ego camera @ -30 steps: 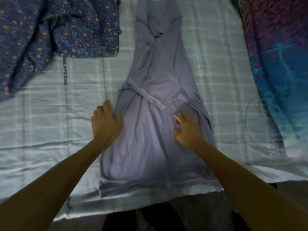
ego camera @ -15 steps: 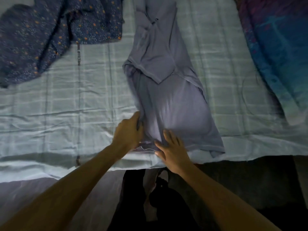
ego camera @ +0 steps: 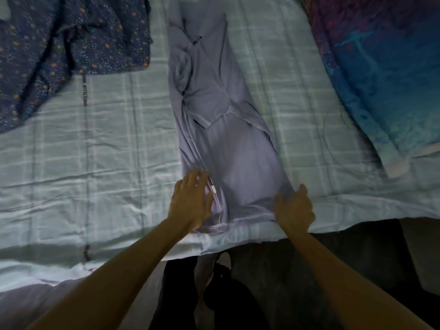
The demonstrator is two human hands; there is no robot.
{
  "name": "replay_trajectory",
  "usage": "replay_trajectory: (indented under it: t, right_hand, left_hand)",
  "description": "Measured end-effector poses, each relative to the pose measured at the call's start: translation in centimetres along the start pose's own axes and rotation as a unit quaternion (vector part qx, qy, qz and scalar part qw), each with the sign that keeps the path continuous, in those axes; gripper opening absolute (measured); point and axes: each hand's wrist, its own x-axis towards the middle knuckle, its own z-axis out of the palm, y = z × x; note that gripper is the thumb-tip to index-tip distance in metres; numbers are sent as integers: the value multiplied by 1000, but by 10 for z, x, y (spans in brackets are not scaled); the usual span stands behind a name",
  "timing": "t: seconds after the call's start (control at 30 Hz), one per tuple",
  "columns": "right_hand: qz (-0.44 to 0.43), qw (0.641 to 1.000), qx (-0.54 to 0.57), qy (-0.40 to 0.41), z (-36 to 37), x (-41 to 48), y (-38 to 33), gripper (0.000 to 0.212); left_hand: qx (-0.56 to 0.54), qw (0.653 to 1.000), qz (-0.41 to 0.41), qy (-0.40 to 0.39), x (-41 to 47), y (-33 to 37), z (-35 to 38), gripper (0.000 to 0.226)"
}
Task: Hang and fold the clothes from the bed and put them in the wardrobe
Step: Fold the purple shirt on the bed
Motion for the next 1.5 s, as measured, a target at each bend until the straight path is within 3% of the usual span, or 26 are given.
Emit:
replay_trajectory:
  t: [0.1, 0.17, 0.23, 0.3, 0.4, 0.43, 0.5, 0.57, 0.67, 0.73, 0.83, 0.9, 1.0, 1.07, 1.2, 1.37, 1.5]
  right_hand:
    - [6, 999, 29, -26, -15, 11, -4, 26]
    - [-38, 989, 141, 35, -27, 6, -24, 33]
    - [-153, 971, 160, 84, -28, -18, -48, 29]
    - [-332, 940, 78, 3, -15, -52, -63, 14]
    - [-538, 829, -58, -139, 12, -86, -61, 7]
    - [-544, 820, -71, -162, 15, -90, -61, 15]
    - [-485, 856, -36, -174, 12, -94, -61, 32]
    - [-471, 875, -9, -113, 9, -93, -56, 33]
    - [-512, 854, -70, -63, 13, -81, -48, 31]
    - [-512, 840, -134, -116, 16, -76, -47, 51]
    - [-525, 801, -234, -169, 22, -75, -45, 74]
    - [-533, 799, -235, -147, 25, -73, -49, 69]
    - [-518, 826, -207, -73, 29, -60, -61, 52]
    - [-510, 827, -223, -76, 34, -52, -65, 62]
    - [-507, 814, -254, -126, 38, -54, -70, 78]
    - [-557, 785, -266, -46, 41, -51, -76, 35]
    - [-591, 765, -229, -112, 30, -48, -78, 26]
  left_hand:
    - [82, 991, 80, -69, -3, -16, 31, 69]
    - [91, 987, 98, -88, -11, -16, 48, 69]
    - [76, 988, 106, -81, -13, -15, 49, 68]
    - [58, 987, 134, -72, -14, -24, 42, 67]
    - [61, 982, 159, -79, -22, -49, 29, 64]
    - [72, 982, 158, -78, -27, -55, 27, 63]
    - [65, 985, 139, -76, -37, -58, 23, 64]
    - [32, 991, 123, -47, -44, -54, 21, 67]
    - [-5, 985, 174, -17, -49, -45, 15, 72]
    - [30, 967, 250, -32, -54, -41, 18, 71]
    - [75, 960, 258, -83, -56, -42, 23, 78]
    - [97, 964, 232, -85, -50, -44, 23, 72]
    - [96, 965, 239, -48, -33, -44, 20, 54]
    - [100, 961, 257, -28, -23, -45, 18, 50]
    - [92, 956, 277, -24, -13, -52, 19, 63]
    - [94, 963, 245, -60, -17, -50, 19, 77]
    - [72, 971, 224, -53, -20, -40, 14, 61]
